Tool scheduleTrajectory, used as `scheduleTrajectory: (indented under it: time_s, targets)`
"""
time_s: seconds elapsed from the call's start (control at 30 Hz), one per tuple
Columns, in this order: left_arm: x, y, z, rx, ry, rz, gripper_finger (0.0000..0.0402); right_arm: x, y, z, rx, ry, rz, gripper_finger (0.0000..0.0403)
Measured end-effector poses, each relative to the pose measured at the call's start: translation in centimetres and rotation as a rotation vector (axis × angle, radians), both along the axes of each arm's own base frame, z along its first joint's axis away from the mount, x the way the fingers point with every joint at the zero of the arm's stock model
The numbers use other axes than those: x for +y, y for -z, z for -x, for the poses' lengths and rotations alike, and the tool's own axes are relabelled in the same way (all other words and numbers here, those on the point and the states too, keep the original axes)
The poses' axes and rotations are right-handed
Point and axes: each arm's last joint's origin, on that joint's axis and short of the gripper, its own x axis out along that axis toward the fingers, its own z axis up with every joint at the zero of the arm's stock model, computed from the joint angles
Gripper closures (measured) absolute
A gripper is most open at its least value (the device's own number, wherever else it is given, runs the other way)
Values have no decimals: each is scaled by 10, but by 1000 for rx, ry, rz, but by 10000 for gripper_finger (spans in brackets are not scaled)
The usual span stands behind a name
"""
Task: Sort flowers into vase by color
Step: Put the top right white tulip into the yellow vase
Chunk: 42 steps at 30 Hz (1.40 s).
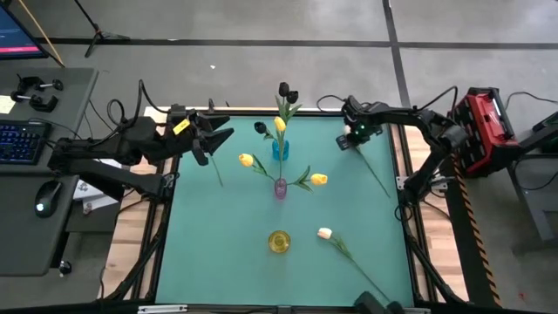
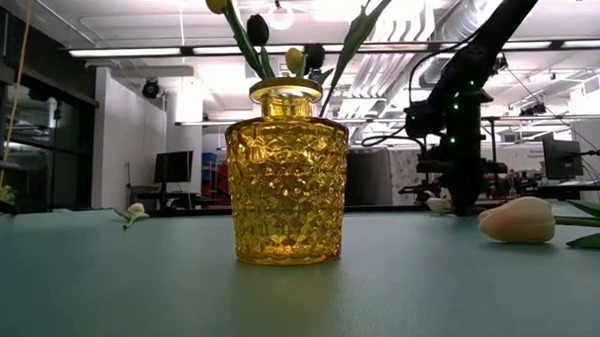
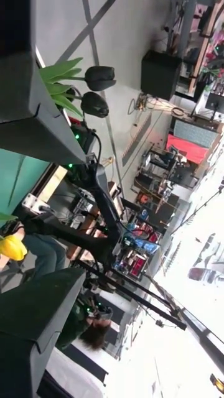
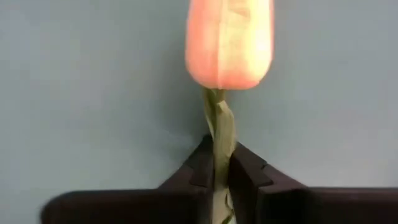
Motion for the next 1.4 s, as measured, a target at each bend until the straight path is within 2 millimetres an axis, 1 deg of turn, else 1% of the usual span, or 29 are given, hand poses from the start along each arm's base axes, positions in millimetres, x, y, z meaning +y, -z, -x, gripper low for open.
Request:
scheduleTrajectory:
  time_s: [0.03,0.1,0.13,0.2,0.3,0.37,0.47,0.53,0.6,0.67,0.73,0.8,0.83,0.93,1.03,1.1,1.13,1.23,1.33,1.4]
  targets:
    - [0,0,1,-1,1,0,126,5,-2,-3,-5,-24,-1,387]
    - [0,-1,2,-5,1,0,126,20,-10,-8,-26,-63,-27,386]
    - [0,-2,4,-9,1,-2,126,29,-17,-9,-36,-81,-34,388]
    - [0,-3,5,-8,-1,-17,126,39,-43,-16,-129,-113,53,398]
    - [0,-3,7,1,-5,-44,126,64,-87,-12,-254,-108,186,398]
    - [0,-4,8,1,-6,-58,126,85,-119,-6,-412,-108,280,400]
    - [0,-4,8,14,-10,-87,126,118,-168,13,-705,-107,413,401]
    - [0,-3,7,24,-12,-105,126,140,-196,28,-919,-142,481,401]
    - [1,-4,8,28,-19,-120,126,162,-219,43,-1139,-189,470,402]
    - [1,-4,8,32,-30,-128,126,179,-232,56,-1295,-228,410,402]
    - [1,-4,8,32,-33,-135,126,194,-239,62,-1388,-291,321,402]
    - [1,-5,8,24,-34,-135,126,207,-241,58,-1434,-383,234,402]
    - [1,-5,8,18,-35,-135,126,215,-241,53,-1449,-438,200,402]
    - [1,-6,8,24,-37,-154,126,238,-244,27,-1521,-600,165,402]
    - [1,-6,8,26,-39,-164,126,265,-246,-7,-1648,-766,167,402]
    - [1,-6,8,22,-41,-164,126,281,-243,-29,-1735,-847,214,403]
    - [1,-6,8,20,-46,-164,126,286,-243,-38,-1786,-872,269,403]
    - [2,-7,9,14,-62,-161,126,295,-244,-59,-1917,-922,511,403]
    - [2,-9,9,5,-66,-173,126,297,-234,-79,-1919,-931,706,403]
    - [2,-9,9,3,-66,-174,126,297,-229,-90,-1876,-904,742,403]
